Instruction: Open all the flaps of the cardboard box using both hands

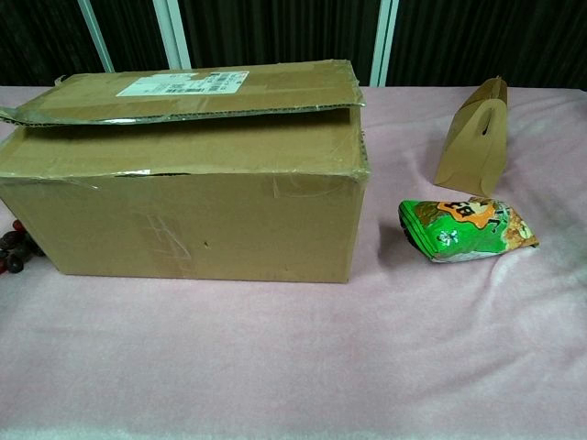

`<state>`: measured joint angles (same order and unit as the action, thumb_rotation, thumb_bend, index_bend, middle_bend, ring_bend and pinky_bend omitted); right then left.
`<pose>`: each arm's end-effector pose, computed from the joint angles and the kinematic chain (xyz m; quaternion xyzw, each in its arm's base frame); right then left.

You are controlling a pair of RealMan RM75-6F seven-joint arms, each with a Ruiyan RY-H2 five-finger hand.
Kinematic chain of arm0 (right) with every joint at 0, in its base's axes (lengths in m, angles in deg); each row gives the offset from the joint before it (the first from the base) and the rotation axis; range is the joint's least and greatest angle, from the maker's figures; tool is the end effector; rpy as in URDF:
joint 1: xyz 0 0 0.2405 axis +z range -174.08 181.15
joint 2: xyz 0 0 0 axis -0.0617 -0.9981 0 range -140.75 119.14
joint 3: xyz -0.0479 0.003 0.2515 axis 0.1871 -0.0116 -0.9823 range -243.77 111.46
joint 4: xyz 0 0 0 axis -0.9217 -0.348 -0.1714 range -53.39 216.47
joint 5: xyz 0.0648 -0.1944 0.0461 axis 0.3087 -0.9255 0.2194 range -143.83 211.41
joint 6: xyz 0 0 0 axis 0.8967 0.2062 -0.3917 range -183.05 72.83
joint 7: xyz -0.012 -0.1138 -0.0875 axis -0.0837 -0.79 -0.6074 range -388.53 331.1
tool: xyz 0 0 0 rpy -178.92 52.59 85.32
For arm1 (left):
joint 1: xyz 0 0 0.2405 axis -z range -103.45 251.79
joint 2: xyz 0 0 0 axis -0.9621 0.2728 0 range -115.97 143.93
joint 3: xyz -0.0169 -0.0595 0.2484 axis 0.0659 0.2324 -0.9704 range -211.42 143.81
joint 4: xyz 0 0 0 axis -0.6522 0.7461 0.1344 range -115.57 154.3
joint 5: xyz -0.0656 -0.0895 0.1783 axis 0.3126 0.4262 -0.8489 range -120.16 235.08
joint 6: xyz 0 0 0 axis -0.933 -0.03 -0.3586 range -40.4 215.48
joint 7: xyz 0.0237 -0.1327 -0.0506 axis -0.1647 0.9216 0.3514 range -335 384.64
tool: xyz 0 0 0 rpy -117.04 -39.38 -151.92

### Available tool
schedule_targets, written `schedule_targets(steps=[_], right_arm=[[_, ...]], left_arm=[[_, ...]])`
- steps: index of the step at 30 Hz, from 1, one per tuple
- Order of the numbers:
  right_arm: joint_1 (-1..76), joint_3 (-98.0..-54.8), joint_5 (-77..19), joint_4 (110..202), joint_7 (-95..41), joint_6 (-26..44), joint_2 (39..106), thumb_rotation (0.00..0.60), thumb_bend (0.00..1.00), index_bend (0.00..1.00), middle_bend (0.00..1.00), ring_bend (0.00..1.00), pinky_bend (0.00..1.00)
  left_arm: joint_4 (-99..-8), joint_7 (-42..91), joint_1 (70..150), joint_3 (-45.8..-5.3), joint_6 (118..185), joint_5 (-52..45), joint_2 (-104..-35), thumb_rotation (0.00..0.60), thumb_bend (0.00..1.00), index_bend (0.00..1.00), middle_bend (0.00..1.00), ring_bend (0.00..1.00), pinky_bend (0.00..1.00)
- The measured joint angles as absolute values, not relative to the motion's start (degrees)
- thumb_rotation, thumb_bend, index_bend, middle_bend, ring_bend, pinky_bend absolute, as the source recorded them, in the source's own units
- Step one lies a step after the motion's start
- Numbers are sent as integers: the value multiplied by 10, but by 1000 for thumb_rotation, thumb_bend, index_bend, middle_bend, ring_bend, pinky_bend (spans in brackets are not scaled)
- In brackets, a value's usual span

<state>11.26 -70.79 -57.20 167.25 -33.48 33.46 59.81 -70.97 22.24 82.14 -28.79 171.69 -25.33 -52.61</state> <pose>-0.2965 -0.2024 0.1405 0.6209 -0.3020 0.4203 0.5887 -0.3087 0.2060 0.1547 -0.5888 -0.3687 -0.3928 0.6025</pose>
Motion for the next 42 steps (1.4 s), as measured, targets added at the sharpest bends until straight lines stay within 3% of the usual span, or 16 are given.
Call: schedule_targets(steps=[15,26,42], right_arm=[[112,-712,-572,1667,-342,342,603,600,175,0,0,0,224],[115,-721,-548,1663,-327,328,607,600,175,0,0,0,223],[116,-732,-523,1667,-314,318,606,600,179,0,0,0,224]], left_arm=[[-711,222,821,-289,1720,-258,-526,600,52,0,0,0,0],[-758,204,839,-272,1721,-268,-518,600,169,0,0,0,0],[-850,74,936,-231,1610,-217,-522,600,201,0,0,0,0]])
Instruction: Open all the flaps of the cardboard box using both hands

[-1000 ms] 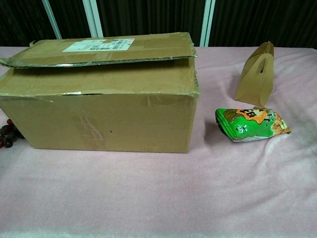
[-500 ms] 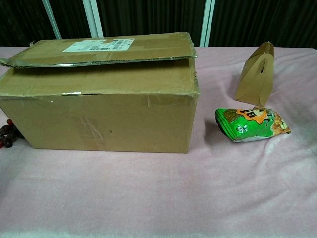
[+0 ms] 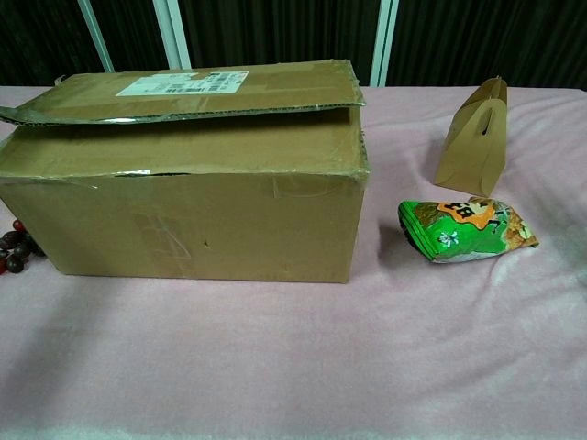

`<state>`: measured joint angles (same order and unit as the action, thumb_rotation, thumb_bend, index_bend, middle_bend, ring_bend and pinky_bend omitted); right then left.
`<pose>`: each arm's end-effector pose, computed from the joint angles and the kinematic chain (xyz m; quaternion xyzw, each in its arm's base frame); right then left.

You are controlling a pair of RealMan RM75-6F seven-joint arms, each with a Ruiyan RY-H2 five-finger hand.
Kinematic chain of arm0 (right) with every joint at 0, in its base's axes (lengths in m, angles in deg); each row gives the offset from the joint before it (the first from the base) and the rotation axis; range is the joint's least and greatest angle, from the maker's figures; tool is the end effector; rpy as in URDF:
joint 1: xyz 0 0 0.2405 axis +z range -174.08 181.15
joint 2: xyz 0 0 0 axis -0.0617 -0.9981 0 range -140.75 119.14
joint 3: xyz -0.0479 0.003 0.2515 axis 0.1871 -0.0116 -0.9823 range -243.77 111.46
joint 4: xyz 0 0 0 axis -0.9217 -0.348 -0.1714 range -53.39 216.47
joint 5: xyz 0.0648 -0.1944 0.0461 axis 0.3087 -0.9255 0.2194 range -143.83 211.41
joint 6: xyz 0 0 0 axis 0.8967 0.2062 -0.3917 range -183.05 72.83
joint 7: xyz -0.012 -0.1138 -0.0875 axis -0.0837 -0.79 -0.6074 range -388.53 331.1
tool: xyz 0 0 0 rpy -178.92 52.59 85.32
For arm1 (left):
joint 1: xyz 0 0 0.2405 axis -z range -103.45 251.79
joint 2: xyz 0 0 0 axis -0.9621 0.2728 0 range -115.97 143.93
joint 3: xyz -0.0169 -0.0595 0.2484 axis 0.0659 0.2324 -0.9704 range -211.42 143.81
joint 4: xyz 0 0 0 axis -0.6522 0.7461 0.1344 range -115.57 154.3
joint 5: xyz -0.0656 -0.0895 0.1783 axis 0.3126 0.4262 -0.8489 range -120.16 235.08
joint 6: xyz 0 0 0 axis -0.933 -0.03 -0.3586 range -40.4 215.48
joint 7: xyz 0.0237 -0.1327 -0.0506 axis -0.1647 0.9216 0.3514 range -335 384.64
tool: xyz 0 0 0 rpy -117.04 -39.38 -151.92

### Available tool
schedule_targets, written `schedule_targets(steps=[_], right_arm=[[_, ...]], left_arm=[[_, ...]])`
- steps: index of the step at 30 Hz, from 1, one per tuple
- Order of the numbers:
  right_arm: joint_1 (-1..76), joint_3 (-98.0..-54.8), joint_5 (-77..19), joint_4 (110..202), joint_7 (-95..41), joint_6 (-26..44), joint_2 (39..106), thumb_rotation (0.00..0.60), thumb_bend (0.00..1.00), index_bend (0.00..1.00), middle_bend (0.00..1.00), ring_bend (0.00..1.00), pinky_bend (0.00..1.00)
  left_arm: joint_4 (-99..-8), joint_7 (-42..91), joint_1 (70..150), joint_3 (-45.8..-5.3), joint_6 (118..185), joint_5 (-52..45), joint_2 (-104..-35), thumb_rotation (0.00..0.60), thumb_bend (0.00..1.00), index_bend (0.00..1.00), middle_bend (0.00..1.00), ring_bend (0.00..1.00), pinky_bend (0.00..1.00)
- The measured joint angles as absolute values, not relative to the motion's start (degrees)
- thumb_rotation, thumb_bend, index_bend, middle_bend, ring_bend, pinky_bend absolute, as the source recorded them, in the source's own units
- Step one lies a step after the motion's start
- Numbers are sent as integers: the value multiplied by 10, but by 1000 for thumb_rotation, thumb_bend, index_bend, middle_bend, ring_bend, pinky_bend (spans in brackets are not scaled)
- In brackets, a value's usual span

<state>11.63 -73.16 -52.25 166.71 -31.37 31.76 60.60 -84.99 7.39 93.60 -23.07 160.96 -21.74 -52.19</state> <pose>-0.3053 -0.2139 0.1443 0.5863 -0.3315 0.4231 0.6061 -0.2128 0.2656 0.1276 -0.6562 -0.3355 -0.4141 0.5342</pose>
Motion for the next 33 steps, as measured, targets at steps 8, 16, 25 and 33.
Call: schedule_targets(steps=[8,16,25,33], right_arm=[[116,-732,-518,1670,-310,314,605,600,179,0,0,0,223],[116,-734,-512,1673,-304,311,603,600,181,0,0,0,224],[116,-739,-498,1678,-296,305,602,600,183,0,0,0,224],[115,-740,-488,1692,-294,299,599,600,183,0,0,0,223]], left_arm=[[-850,30,967,-222,1582,-183,-555,600,266,0,0,0,0],[-838,3,998,-202,1588,-177,-583,600,365,0,0,0,0],[-830,-17,1047,-148,1587,-163,-580,600,367,0,0,0,0],[-762,-34,1109,-100,1542,-91,-574,600,366,0,0,0,0]])
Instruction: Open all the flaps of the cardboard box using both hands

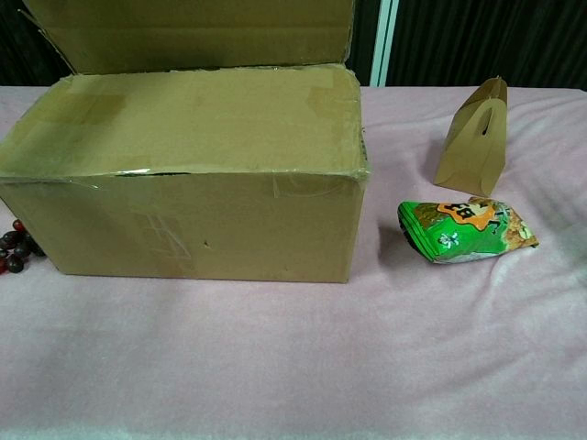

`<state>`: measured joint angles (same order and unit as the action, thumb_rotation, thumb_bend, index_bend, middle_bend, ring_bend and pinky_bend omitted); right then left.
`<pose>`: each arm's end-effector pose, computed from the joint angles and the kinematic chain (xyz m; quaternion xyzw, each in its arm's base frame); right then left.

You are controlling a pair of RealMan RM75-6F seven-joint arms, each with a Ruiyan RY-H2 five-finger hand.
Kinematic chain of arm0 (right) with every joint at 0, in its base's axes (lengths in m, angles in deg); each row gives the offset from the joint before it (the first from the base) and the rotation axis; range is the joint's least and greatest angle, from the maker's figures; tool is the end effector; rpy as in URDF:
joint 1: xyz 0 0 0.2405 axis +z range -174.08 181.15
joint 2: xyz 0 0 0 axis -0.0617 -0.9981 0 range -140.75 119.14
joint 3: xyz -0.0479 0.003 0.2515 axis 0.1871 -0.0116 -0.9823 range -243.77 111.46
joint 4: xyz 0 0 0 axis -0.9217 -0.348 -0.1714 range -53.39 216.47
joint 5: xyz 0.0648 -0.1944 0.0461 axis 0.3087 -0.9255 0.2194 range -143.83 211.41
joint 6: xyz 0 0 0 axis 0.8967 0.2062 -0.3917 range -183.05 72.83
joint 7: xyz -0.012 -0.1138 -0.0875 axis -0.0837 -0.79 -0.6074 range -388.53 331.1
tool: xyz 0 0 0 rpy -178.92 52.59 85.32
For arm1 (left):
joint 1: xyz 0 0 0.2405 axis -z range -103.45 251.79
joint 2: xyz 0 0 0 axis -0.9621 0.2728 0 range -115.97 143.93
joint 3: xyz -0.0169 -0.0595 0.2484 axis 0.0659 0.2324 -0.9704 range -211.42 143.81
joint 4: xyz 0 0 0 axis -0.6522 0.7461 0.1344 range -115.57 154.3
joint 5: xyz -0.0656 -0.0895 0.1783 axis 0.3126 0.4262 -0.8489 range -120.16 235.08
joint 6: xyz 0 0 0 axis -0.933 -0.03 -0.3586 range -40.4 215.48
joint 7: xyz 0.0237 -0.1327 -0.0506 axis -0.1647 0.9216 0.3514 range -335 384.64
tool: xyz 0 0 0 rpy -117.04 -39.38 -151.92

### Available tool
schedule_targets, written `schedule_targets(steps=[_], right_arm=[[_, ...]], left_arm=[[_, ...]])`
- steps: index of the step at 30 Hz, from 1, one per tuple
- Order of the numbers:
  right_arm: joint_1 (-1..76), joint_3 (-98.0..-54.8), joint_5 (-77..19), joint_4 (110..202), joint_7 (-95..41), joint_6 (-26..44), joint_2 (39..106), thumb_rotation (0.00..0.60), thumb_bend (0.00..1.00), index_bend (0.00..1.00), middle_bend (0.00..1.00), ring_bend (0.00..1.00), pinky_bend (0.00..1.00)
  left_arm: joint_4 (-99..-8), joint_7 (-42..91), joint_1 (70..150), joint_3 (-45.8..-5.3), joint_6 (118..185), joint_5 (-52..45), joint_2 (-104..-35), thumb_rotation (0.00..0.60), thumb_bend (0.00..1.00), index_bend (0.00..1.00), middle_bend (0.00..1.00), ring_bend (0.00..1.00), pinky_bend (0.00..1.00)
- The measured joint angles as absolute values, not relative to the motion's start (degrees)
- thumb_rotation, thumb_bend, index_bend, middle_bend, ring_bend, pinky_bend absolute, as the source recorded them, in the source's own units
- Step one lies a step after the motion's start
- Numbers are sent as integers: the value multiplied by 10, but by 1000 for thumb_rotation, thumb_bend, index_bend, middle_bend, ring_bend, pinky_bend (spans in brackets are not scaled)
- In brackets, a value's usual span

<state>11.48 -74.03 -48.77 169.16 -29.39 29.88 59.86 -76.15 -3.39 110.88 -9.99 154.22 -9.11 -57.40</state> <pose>-0.3073 -0.2158 0.1457 0.5610 -0.3713 0.4271 0.6042 -0.1339 0.3747 0.1424 -0.6452 -0.2379 -0.4464 0.5726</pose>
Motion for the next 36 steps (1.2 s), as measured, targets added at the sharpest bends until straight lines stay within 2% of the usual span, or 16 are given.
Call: schedule_targets(steps=[13,21,27,31,36], right_arm=[[114,-750,-466,1703,-305,295,594,600,184,0,0,0,224],[121,-758,-443,1710,-325,278,592,600,208,0,0,0,224],[133,-767,-439,1725,-342,266,582,600,255,0,0,0,224],[152,-781,-439,1753,-353,252,568,600,321,0,0,0,223],[190,-803,-436,1804,-377,210,539,600,555,0,0,0,223]], left_arm=[[-622,-36,1192,-71,1475,-10,-602,600,366,0,0,0,0],[-573,-6,1199,-78,1461,12,-612,600,358,0,0,0,0],[-602,28,1168,-95,1473,11,-598,600,229,0,0,0,0],[-652,50,1123,-119,1509,-10,-574,600,189,0,0,0,0],[-701,81,1056,-157,1574,-48,-545,600,189,0,0,0,0]])
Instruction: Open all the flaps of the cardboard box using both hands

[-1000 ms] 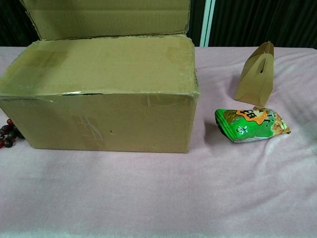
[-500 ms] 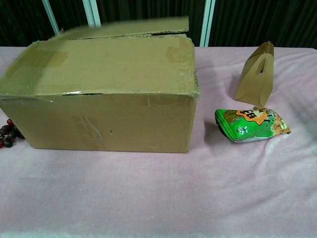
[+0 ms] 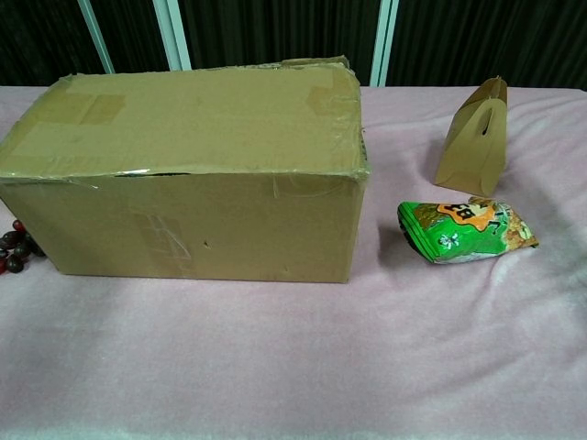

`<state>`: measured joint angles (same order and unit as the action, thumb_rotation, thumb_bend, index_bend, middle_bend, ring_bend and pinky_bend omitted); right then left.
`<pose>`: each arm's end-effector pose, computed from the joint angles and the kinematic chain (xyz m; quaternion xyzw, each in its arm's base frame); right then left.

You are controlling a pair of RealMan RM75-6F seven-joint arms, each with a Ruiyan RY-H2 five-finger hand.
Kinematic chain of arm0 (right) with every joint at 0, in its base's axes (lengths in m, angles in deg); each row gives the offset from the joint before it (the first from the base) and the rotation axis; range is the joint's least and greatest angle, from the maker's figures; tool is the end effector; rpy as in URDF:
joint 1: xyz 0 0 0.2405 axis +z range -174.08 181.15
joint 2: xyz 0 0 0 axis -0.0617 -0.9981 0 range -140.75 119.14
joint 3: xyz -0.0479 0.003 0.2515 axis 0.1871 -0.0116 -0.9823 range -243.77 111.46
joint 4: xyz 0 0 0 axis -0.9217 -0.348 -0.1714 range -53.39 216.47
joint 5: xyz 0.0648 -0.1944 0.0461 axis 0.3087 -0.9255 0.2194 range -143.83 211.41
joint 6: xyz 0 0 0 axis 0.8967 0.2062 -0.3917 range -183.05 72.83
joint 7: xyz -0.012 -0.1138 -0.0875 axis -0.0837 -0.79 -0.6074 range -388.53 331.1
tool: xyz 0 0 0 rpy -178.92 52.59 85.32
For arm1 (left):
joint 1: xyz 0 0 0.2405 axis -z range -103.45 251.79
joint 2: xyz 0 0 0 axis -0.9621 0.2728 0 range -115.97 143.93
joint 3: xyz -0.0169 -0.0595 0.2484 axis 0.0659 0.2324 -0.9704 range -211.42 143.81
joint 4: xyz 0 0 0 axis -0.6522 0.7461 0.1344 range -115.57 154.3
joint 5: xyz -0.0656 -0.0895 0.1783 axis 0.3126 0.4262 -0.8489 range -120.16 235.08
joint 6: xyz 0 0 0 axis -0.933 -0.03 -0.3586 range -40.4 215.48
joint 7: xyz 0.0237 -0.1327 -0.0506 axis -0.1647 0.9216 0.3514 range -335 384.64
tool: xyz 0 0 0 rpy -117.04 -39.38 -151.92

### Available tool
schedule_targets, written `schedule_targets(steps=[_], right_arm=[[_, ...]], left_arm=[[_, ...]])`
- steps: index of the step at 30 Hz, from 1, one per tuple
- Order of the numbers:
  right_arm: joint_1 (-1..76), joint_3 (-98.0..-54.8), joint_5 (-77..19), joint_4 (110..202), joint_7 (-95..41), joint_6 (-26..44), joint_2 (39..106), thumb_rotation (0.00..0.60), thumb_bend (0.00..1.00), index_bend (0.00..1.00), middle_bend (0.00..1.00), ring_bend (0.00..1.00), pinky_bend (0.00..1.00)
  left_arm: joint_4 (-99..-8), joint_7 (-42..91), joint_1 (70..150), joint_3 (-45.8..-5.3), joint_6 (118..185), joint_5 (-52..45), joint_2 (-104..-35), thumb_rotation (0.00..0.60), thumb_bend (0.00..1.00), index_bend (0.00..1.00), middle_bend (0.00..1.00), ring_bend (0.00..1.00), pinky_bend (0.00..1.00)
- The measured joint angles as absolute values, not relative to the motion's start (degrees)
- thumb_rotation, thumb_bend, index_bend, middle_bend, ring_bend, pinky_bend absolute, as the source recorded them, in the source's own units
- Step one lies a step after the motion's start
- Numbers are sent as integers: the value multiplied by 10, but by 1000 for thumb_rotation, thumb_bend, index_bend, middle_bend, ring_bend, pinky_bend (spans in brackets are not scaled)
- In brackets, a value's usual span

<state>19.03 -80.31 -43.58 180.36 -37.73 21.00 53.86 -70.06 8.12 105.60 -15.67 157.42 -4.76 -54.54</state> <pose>-0.2501 -0.2691 0.1611 0.5925 -0.3542 0.4314 0.5808 -0.2193 0.3617 0.1640 -0.5908 -0.3163 -0.4121 0.6173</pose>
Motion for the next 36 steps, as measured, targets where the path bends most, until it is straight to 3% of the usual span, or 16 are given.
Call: schedule_targets(steps=[5,10,22,29,36], right_arm=[[248,-835,-414,1855,-412,146,514,600,731,0,27,0,223],[316,-868,-361,1886,-445,83,510,600,796,0,47,0,223],[471,-925,-165,1901,-511,-4,569,600,804,18,142,102,271],[547,-942,-24,1903,-533,-7,621,600,804,18,146,114,280],[612,-938,42,1901,-563,15,670,600,804,18,146,115,280]], left_arm=[[-728,118,984,-200,1642,-85,-522,600,189,0,0,0,0],[-726,158,925,-238,1696,-116,-515,600,190,0,0,0,0],[-675,223,890,-259,1720,-151,-538,600,192,0,0,0,0],[-658,238,888,-255,1717,-160,-545,600,192,0,0,0,0],[-647,246,886,-249,1715,-161,-546,600,192,0,0,0,0]])
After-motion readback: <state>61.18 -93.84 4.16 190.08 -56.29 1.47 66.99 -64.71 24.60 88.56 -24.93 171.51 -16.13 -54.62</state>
